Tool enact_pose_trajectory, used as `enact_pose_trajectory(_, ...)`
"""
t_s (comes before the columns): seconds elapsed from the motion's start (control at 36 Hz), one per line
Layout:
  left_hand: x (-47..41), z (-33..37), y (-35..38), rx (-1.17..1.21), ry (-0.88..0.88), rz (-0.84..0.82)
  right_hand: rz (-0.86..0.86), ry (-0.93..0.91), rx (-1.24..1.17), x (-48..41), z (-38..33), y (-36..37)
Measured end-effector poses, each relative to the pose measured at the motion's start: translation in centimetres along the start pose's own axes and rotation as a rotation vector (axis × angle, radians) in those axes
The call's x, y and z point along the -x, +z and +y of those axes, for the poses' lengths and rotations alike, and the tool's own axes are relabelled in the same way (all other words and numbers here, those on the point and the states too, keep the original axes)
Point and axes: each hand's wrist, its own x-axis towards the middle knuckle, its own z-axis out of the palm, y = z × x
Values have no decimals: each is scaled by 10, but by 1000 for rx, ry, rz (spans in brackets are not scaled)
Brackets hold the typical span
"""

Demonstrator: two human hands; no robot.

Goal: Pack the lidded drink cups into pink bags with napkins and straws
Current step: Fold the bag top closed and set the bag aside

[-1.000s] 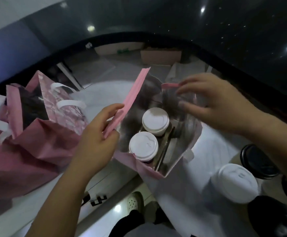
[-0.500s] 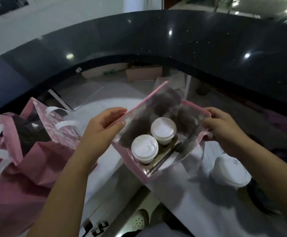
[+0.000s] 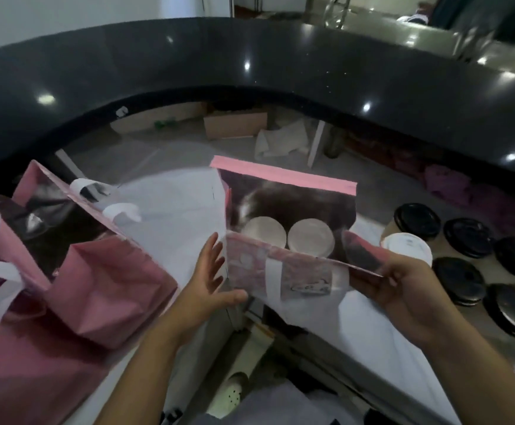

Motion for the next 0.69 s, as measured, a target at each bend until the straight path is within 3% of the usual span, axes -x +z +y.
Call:
enact_pose_trajectory(0.25,-2,-6,-9,-85,60,14,27,-71,6,35,27,10)
enact_pose_trajectory(0.39,6,-11,-10,-53,93,-51,-148,-20,83,59,31,-5)
enact_pose_trajectory(0.44,9,-14,-8,-46,94,-63,-175,-47,221,65,35,-17)
enact_pose_trajectory(0.56,10,-16,-8,-31,108,-53,-14,-175,867,66,44,-31)
enact_pose_trajectory(0.69,-1,-10,-14,-64,132,-62,-30,-298,838,36,56,-34)
